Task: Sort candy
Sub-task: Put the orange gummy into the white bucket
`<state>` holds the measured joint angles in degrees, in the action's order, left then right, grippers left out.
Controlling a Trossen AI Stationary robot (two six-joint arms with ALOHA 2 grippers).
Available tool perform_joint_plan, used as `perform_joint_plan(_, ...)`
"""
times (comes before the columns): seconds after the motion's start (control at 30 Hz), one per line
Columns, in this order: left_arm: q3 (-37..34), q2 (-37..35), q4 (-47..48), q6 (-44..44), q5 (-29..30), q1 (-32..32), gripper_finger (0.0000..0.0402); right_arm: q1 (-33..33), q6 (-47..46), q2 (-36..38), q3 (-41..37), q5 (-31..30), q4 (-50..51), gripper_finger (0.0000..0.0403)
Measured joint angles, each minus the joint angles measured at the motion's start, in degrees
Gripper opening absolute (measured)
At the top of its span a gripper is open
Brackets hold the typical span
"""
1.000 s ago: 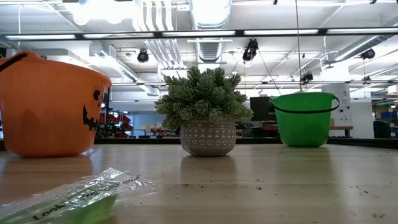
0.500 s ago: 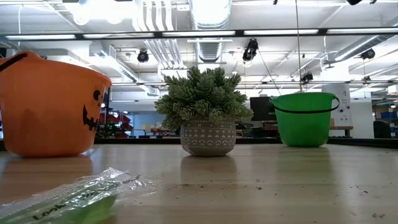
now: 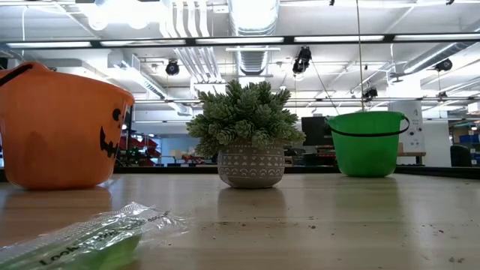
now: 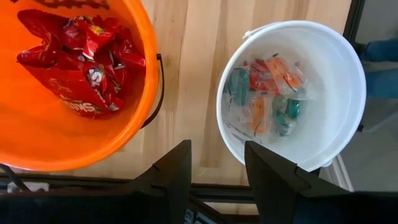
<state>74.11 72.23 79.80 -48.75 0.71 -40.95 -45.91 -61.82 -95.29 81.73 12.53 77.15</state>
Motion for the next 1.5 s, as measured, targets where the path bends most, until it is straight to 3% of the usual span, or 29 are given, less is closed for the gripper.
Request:
perform_joint_plan(0.17, 0.0, 0.0, -0.04, -1.66, 0.25, 0.0, 0.0131, -4.33, -0.4, 0.0, -3.64, -0.48, -1.75, 0.0155)
perform_joint_plan(0.53, 0.0, 0.0, -0.15, -3.86, 0.3, 0.0, 0.0131, -8.4, -2.8, -0.02, -11.6, 2.5, -15.41, 0.0153)
perform_joint_plan(0.83, 0.0, 0.0, -0.23, -4.41, 0.32, 0.0, 0.0131, -8.6, -2.81, -0.02, -16.66, 2.47, -26.05, 0.015)
perform_joint_plan(1.5, 0.0, 0.0, -0.28, -4.52, 0.32, 0.0, 0.0131, -8.59, -5.39, 0.02, -24.84, 2.49, -33.93, 0.0146)
